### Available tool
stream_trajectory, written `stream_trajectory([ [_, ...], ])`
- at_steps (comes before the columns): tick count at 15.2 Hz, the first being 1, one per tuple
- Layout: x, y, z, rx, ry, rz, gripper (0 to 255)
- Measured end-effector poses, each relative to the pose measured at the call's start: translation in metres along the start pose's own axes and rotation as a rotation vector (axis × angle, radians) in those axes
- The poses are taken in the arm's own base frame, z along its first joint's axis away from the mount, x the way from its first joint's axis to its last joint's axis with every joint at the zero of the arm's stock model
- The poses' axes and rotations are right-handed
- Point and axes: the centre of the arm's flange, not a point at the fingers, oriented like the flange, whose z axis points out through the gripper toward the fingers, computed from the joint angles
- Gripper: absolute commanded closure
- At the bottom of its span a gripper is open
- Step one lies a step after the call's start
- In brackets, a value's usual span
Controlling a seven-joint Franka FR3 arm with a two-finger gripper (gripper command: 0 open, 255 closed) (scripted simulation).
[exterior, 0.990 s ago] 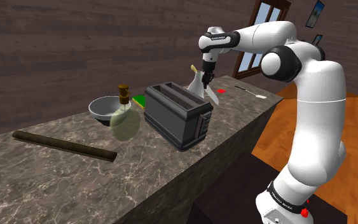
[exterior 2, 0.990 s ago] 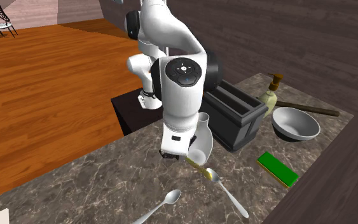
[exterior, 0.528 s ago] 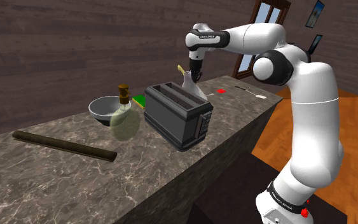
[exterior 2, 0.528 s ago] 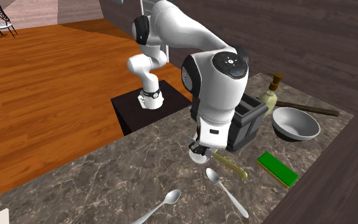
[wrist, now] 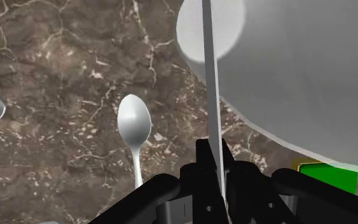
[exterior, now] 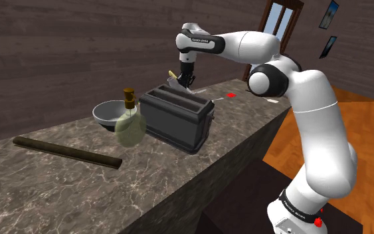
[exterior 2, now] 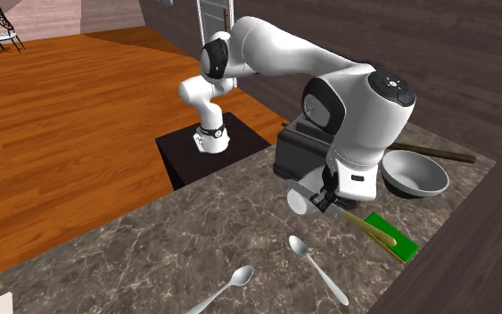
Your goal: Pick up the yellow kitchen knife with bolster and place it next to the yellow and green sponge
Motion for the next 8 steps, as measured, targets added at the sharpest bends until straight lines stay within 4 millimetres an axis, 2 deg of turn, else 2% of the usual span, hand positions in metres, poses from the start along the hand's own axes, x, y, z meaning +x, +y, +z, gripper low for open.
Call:
stream_trajectory([
  [1,0.006,-0.014,-0.002,0.0,0.0,0.0,255],
  [2,0.008,-0.019,0.0,0.0,0.0,-0.001,255],
  [8,0.011,-0.02,0.024,-0.001,0.01,0.001,255],
])
